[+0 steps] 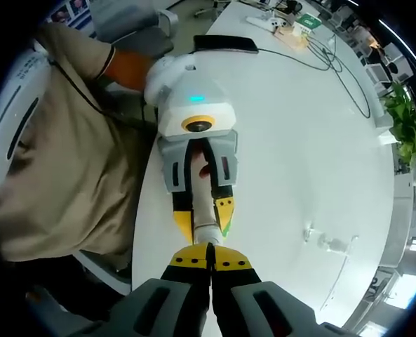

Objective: Clamp pump bottle remove cover press pump head put on cover

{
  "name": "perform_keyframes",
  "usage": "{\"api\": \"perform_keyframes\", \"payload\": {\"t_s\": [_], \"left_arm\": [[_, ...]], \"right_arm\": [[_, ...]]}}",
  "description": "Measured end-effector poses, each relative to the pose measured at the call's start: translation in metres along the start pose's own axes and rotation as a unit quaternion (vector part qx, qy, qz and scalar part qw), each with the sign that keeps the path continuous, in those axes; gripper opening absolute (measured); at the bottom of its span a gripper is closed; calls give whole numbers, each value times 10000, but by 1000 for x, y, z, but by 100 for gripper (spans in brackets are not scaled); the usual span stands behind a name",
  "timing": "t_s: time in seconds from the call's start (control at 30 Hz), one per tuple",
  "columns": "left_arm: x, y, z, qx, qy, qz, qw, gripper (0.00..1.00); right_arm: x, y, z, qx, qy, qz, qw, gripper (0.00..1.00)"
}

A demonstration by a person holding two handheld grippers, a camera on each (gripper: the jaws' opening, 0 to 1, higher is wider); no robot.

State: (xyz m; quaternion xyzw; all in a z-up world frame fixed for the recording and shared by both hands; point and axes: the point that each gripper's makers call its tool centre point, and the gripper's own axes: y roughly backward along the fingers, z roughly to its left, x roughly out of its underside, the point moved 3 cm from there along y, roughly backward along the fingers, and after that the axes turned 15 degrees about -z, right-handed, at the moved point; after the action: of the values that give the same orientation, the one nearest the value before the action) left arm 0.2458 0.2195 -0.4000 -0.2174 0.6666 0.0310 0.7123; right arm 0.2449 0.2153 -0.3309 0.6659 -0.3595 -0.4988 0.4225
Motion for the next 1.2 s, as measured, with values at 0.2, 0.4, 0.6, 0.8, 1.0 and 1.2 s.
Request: {"api": "perform_keyframes", "payload": {"t_s": [0.2,0.4,0.6,0.8,1.0,1.2], "left_arm": [[0,0,0,-2,14,-1,10000,12],[0,0,0,5,26,-2,10000,12],[0,0,0,3,24,-2,10000,12],[-1,1,0,0,21,-3,10000,12],[-1,1,0,-1,21,-3,10000,12],[0,1,0,-5,7,-2,10000,12]], "right_arm": [[-3,5,0,89,204,27,9997,0],[-2,6,-1,147,171,-37,9997,0],[-3,6,-1,121,147,-64,9998,0],[-2,6,-1,78,107,-89,9999,0],[-3,5,-1,94,75,-92,9999,0],[-2,3,-1,37,40,-70,10000,0]]}}
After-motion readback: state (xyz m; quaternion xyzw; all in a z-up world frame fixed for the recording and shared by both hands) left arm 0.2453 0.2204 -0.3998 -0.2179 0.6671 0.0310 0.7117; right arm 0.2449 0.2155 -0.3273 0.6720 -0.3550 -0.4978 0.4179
